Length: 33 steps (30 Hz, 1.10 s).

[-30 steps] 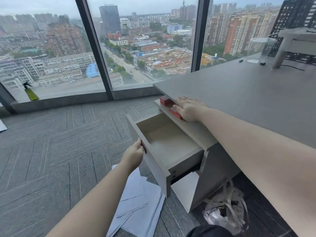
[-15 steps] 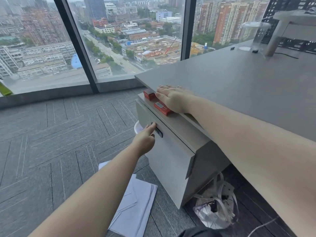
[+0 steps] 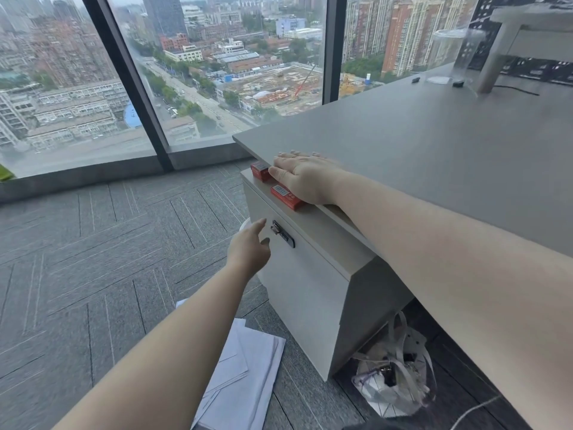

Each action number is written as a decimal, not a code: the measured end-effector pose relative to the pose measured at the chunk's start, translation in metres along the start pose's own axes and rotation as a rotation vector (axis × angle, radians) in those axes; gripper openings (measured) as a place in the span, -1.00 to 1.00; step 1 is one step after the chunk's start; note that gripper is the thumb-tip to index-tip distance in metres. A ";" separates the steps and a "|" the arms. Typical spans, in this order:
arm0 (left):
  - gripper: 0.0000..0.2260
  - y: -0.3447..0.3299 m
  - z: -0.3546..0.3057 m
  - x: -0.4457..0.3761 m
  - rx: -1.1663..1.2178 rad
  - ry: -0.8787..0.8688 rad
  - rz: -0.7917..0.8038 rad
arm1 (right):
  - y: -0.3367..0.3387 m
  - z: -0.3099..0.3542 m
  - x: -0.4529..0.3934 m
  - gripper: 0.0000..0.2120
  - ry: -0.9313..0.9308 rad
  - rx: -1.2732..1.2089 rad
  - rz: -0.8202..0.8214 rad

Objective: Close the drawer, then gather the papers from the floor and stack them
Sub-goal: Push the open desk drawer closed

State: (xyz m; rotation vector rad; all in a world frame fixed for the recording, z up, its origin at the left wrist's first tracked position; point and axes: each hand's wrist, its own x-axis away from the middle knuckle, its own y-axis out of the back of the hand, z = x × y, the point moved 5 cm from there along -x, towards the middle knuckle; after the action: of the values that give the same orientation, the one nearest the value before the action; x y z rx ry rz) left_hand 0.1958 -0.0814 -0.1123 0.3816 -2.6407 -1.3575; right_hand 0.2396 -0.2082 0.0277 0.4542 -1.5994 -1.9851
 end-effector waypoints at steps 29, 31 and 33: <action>-0.78 -0.016 -0.007 -0.023 -0.126 -0.165 -0.106 | -0.001 -0.002 -0.006 -0.43 0.020 0.018 -0.045; -0.76 -0.015 -0.007 -0.024 -0.134 -0.180 -0.109 | -0.002 -0.003 -0.006 -0.43 0.018 0.023 -0.038; -0.75 -0.013 -0.007 -0.025 -0.136 -0.178 -0.111 | -0.003 -0.003 -0.006 -0.43 0.022 0.025 -0.035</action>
State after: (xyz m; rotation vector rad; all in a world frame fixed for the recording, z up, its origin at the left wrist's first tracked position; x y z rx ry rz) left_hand 0.2235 -0.0870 -0.1196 0.4125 -2.6805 -1.6686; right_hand 0.2456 -0.2063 0.0241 0.5154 -1.6145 -1.9815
